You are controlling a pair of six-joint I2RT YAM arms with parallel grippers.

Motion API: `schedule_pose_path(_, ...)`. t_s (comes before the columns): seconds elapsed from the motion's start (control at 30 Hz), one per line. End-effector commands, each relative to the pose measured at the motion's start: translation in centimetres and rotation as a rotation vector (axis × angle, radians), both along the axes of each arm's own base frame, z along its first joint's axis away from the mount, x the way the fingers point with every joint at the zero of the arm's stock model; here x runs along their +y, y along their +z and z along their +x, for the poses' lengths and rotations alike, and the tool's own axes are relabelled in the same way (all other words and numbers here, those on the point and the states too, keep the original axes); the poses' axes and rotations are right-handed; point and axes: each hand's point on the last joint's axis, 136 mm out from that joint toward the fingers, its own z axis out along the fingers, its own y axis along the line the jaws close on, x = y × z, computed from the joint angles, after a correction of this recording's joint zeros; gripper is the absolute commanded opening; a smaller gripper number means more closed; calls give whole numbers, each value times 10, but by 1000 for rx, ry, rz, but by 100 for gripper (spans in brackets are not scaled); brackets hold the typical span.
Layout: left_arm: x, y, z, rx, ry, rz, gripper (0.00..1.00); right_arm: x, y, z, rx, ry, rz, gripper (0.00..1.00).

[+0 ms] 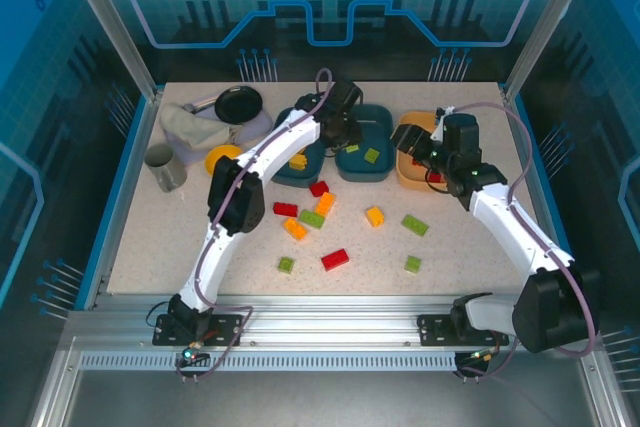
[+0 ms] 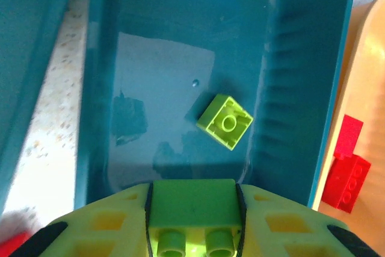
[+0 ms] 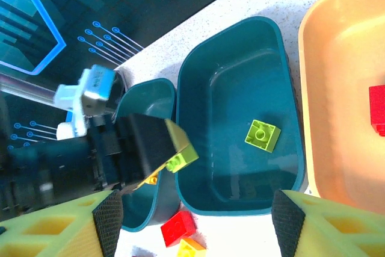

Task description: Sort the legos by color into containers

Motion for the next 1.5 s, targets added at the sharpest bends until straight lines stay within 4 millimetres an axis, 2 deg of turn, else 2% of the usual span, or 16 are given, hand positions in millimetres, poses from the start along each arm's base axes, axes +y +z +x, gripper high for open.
schedule_pose_path(0.0,-8,-7,10,-16,-32,9,29,-8,7,3,4,-32,7,69)
schedule_pose_path(0.2,-19,-30,20,-15,-44,-23,35,-9,0,-4,32,-14,-11,69)
schedule_pose_path(0.27,-23,-28,21,-15,-48,-42,42,-8,-2,-6,49,1,-32,69)
schedule_pose_path(0.33,-26,-22,22,-24,-49,-59,54,-9,-5,-9,60,14,-61,70)
schedule_pose_path(0.47,-27,4,23,-59,-45,-84,67,-9,-8,-17,78,50,-123,69)
schedule_pose_path(0.63,-14,56,16,-118,-24,-88,73,2,-13,-32,81,127,-194,69)
schedule_pose_path(0.73,0,84,5,-133,3,-90,75,18,-19,-46,85,221,-271,69)
schedule_pose_path(0.87,27,110,-21,-145,30,-98,75,44,-28,-69,73,368,-392,69)
schedule_pose_path(1.0,64,114,-59,-129,66,-88,76,83,-41,-103,35,601,-502,70)
schedule_pose_path(1.13,104,100,-106,-96,104,-67,78,120,-63,-150,21,873,-609,74)
schedule_pose_path(1.23,136,85,-148,-72,131,-36,78,136,-91,-189,25,1089,-735,80)
schedule_pose_path(1.3,153,73,-172,-48,146,-15,78,142,-109,-208,39,1196,-823,83)
schedule_pose_path(1.37,166,68,-195,-41,160,-17,79,145,-128,-218,58,1269,-920,84)
schedule_pose_path(1.47,180,60,-226,-36,177,-38,80,147,-151,-222,105,1327,-1039,85)
